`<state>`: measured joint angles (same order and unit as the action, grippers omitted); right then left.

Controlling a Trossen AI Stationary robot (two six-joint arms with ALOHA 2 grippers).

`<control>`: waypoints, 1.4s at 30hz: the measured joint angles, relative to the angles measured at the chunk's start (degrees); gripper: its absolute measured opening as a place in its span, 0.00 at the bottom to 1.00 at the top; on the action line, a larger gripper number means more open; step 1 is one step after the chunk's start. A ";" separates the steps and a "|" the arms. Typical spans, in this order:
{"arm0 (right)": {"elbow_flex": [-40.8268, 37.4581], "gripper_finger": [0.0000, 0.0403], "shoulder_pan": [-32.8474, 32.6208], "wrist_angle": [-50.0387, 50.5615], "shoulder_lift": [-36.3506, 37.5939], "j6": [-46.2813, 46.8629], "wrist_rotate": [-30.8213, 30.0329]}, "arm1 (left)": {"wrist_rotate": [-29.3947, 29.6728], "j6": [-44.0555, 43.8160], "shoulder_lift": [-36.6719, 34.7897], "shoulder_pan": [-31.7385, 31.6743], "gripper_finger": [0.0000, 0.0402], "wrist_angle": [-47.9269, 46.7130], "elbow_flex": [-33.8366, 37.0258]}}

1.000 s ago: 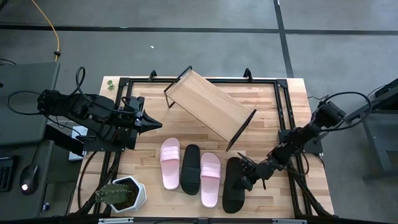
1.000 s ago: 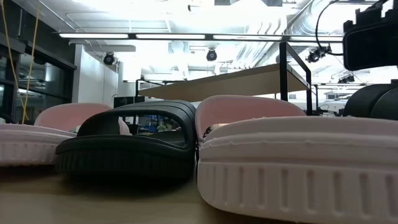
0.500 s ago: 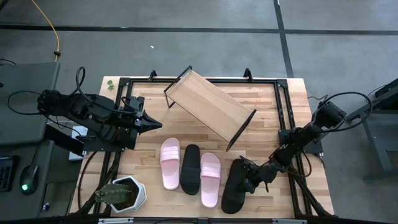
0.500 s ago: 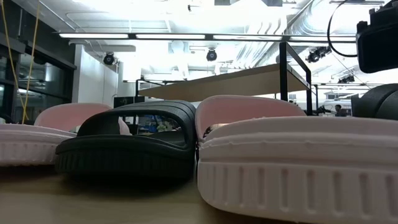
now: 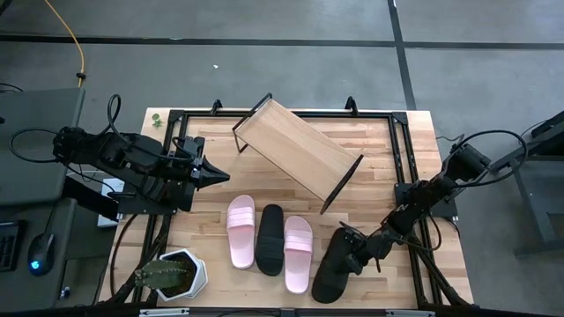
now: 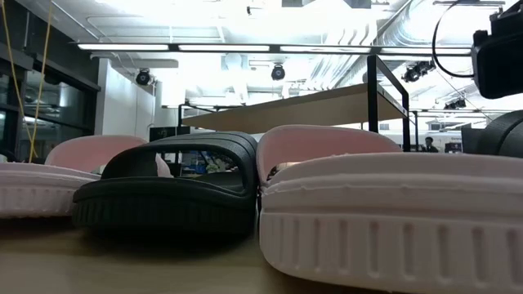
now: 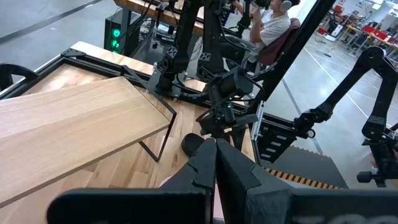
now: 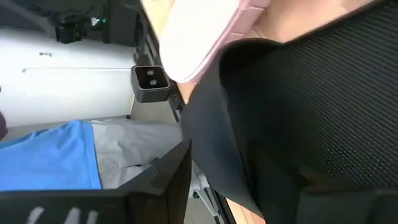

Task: Pick and place slides into the shelf
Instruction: Put the right black slide on the shelf

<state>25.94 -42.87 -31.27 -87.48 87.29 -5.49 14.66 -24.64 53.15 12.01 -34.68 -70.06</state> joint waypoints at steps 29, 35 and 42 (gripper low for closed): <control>0.01 0.01 0.02 1.76 0.04 -1.76 2.48 | 0.00 0.13 -0.01 0.00 0.00 -0.19 0.00; 0.01 0.01 0.02 0.69 0.04 -2.29 2.44 | 0.00 0.13 -0.01 0.00 0.00 -0.31 0.02; 0.01 0.00 0.02 -3.72 0.04 -2.27 2.55 | 0.00 0.13 0.00 0.00 0.00 -0.26 0.02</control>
<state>25.96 -42.85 -35.00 -87.44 85.01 -2.94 14.66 -24.51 53.14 12.01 -34.94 -70.04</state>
